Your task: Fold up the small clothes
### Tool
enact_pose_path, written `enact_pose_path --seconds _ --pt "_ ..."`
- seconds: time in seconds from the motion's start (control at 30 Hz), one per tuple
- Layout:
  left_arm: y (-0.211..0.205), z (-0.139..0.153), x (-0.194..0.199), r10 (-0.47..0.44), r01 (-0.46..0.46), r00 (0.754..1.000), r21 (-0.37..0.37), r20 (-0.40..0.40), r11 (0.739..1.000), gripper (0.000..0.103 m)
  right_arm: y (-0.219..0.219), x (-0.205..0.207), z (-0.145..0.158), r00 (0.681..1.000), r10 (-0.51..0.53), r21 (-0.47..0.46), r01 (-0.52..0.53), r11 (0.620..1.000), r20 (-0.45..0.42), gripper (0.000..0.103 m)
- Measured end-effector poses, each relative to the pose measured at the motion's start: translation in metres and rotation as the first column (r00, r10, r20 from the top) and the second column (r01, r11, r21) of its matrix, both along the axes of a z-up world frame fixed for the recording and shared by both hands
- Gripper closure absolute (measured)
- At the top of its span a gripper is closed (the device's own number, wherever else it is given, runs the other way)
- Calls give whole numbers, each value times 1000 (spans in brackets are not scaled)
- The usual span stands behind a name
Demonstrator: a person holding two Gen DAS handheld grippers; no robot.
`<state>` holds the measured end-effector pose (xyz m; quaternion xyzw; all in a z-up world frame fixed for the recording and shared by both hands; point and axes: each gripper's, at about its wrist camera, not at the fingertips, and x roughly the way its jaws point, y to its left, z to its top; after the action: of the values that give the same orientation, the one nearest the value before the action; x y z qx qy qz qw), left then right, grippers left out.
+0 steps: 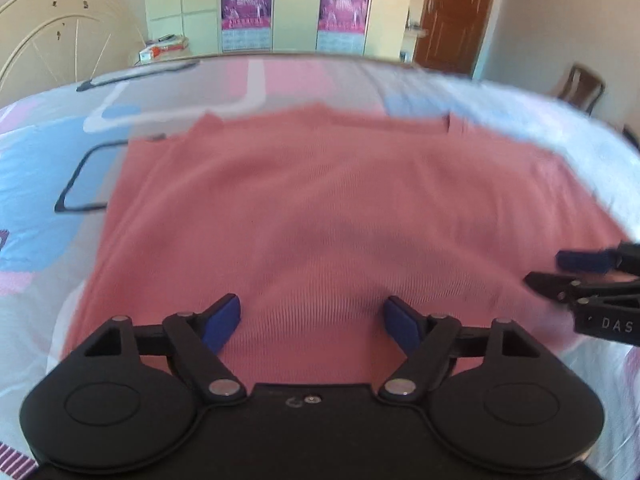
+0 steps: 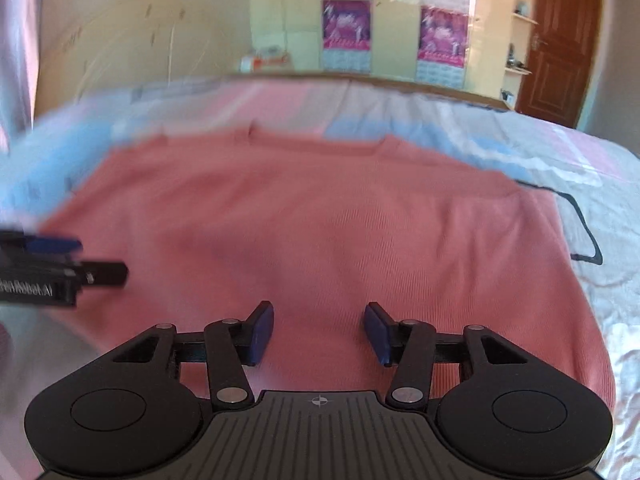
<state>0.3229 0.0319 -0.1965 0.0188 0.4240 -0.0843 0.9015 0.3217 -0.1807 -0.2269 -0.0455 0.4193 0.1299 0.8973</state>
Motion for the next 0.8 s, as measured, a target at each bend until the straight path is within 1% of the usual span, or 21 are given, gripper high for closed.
enact_pose_path --seconds 0.03,0.13,0.2,0.3,0.37,0.4,0.43,0.5,0.57,0.67,0.73,0.8 --pt "-2 -1 -5 -12 11 1000 24 20 1000 24 0 -2 -5 1000 17 -24 -17 1000 -2 53" --pt "2 3 -12 -12 12 1000 38 13 999 25 -8 -8 -3 1000 16 -10 -16 1000 -11 53" --pt "4 4 -13 1 -1 1000 41 4 999 25 -14 -10 -1 1000 -3 -1 3 1000 -9 53" --pt "2 5 -13 15 -15 1000 54 -4 998 24 -21 -15 3 999 -42 4 42 999 21 53" --pt "1 5 -15 29 -29 1000 60 -8 998 23 -30 -13 -4 998 -68 -13 68 998 -13 53" --pt "1 6 -16 36 -35 999 65 -12 997 23 -35 -13 -6 997 -73 -2 73 997 -23 53" --pt "0 6 -17 44 -42 999 68 -19 997 22 -41 -16 -4 997 -72 13 73 997 -22 53" --pt "1 7 -17 57 -55 998 68 -34 996 21 -50 -18 1 996 -82 14 83 996 -26 53" --pt "2 9 -17 70 -67 997 66 -45 996 21 -61 -21 7 994 -110 14 110 994 -10 53" --pt "3 9 -17 83 -79 995 66 -48 995 20 -77 -25 11 987 -157 -15 158 987 16 53" --pt "2 9 -18 84 -81 995 73 -44 994 20 -88 -23 3 983 -181 -52 180 982 -16 53" --pt "2 9 -19 86 -82 995 80 -42 993 18 -97 -26 1 983 -181 -34 180 983 -21 53"
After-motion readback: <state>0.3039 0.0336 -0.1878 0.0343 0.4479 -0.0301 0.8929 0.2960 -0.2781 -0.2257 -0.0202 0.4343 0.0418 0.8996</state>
